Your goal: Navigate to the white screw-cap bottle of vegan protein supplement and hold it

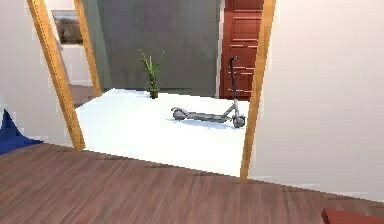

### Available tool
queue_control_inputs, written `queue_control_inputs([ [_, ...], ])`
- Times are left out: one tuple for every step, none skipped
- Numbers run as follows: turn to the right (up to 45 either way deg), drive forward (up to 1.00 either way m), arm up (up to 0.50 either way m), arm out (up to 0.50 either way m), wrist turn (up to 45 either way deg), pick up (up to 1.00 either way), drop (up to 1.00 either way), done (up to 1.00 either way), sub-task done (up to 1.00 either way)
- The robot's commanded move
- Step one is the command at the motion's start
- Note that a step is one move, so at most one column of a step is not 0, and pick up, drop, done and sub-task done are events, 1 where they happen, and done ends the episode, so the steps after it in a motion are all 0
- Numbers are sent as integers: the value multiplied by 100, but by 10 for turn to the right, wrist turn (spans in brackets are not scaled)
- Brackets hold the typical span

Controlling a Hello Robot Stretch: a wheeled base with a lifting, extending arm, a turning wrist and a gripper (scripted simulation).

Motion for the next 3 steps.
queue_control_inputs([
  [0,0,0,0,450,0,0,0,0],
  [0,0,0,0,240,0,0,0,0],
  [0,0,0,0,0,100,0,0,0],
])
